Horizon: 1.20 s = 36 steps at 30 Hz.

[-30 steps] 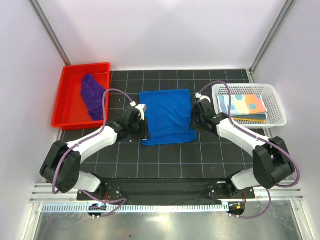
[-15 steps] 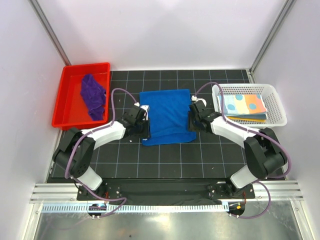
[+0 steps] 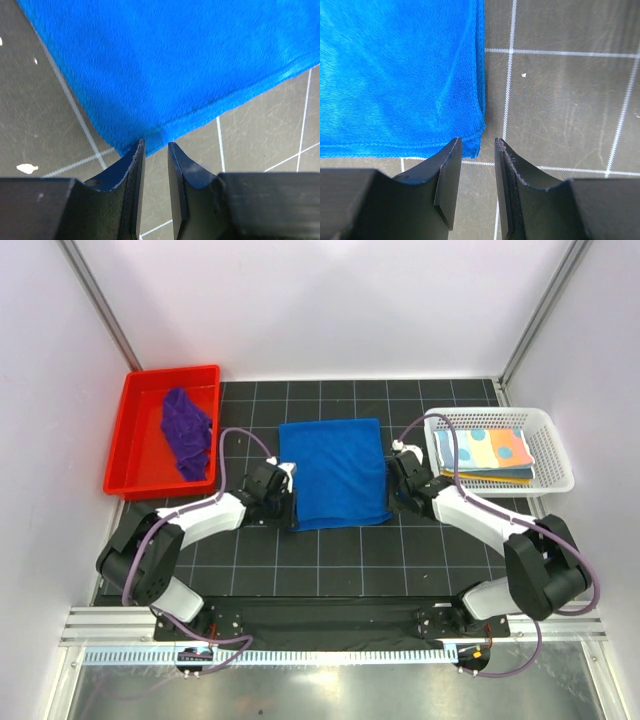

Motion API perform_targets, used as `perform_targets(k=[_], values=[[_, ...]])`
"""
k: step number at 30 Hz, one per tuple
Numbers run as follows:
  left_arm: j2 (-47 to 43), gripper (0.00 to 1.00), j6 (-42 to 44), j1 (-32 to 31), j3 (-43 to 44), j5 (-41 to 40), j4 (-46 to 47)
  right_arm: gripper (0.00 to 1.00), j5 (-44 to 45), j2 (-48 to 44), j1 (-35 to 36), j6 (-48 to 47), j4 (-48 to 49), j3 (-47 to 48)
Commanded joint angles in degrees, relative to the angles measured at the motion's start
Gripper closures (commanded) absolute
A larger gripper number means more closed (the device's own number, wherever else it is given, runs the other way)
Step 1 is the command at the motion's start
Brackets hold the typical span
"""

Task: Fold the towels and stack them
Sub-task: Fold the towel

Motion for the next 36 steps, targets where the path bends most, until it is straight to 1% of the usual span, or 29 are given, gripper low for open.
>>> perform_targets(k=[1,5,8,11,16,18,20,23,26,28,30,32,33,34,36], values=[[-3.43,0.72,1.23,-0.34,-0.59,0.78,0.89,0.61,2.53,-3.71,0.34,-0.45,-0.8,0.43],[-6.15,0.72,0.09,-0.34,0.46,0.08,0.63,0.6,1.57,-4.51,0.34,-0.37,-0.89,1.74],[-7.39,0.71,-0.88,-0.34,3.44,-1.41,0.27,0.61,0.69,-1.61,0.34,-0.28,-0.81,3.67],[-6.52,0.71,-1.41,-0.34,6.61,-2.12,0.62,0.61,-0.18,0.5,0.34,-0.1,0.51,4.12],[0.32,0.72,-0.27,-0.34,10.22,-2.47,0.45,0.61,-0.28,3.84,0.25,0.25,2.09,1.58],[1.92,0.73,0.52,-0.34,10.05,-3.26,0.45,0.6,-0.1,3.93,0.34,0.42,3.06,-0.44],[5.08,0.73,1.4,-0.43,10.04,-2.39,0.45,0.6,-0.01,4.11,0.34,0.6,3.33,-1.41],[8.68,0.76,1.75,-0.34,9.43,-2.82,0.19,0.59,0.08,4.37,0.25,0.78,3.94,-2.65],[8.78,0.77,1.58,-0.34,7.59,-4.66,0.36,0.6,-0.19,4.72,0.34,0.95,4.56,-3.09],[8.34,0.77,1.84,-0.34,7.32,-5.72,-0.68,0.64,-0.45,4.99,0.34,0.86,4.65,-3.18],[8.78,0.77,2.1,-0.34,7.49,-7.3,-1.92,0.69,-1.15,5.25,0.25,1.04,4.3,-3.0],[9.39,0.79,2.11,-0.34,7.76,-7.75,-3.42,0.78,-1.59,4.99,0.34,1.13,3.86,-3.09],[9.48,0.79,2.11,-0.34,7.41,-7.75,-3.59,0.8,-1.59,4.81,0.34,1.13,3.59,-3.18],[9.57,0.79,2.02,-0.43,7.23,-7.75,-3.68,0.86,-1.68,4.64,0.34,1.21,3.24,-3.18],[9.49,0.8,1.84,-0.34,7.06,-10.46,-4.64,0.89,-2.29,3.58,0.34,1.22,2.45,-3.44]])
